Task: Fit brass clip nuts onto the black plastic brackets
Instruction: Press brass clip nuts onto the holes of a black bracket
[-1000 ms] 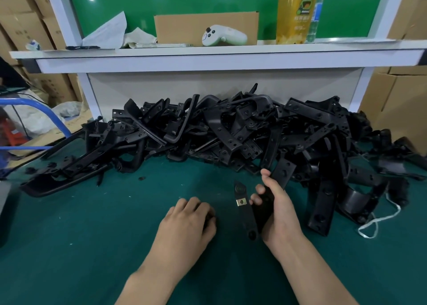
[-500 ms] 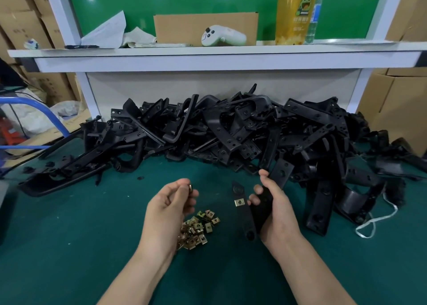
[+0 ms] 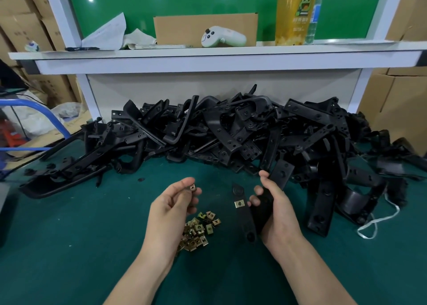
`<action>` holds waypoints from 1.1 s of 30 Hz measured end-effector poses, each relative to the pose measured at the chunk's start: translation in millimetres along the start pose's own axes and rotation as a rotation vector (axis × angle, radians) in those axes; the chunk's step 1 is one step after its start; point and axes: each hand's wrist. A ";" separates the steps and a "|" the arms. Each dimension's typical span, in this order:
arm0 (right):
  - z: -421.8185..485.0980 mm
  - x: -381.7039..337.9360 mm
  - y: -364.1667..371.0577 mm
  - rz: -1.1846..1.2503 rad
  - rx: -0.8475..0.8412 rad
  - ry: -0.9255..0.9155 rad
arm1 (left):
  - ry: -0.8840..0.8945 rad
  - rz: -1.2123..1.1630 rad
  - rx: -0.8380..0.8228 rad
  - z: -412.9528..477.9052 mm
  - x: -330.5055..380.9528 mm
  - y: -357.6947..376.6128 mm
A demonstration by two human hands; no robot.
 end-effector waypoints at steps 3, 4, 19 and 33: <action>0.2 0.6 -0.1 -0.005 -0.006 -0.009 | -0.007 -0.010 -0.001 1.7 -0.7 0.3; 0.3 0.5 -0.1 -0.005 -0.007 -0.009 | -0.008 -0.014 -0.002 2.1 -1.0 0.7; 1.0 0.6 -0.2 -0.001 -0.007 0.000 | -0.234 -0.398 -0.110 -1.9 12.3 2.2; -0.7 -1.0 0.9 -0.004 0.008 0.011 | -0.432 -0.690 -0.250 1.8 12.6 -3.8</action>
Point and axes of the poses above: each hand's wrist, its own z-axis towards the middle knuckle, its own y-axis out of the palm, x = y × z, and after that the axes turned 6 degrees about x, right-handed
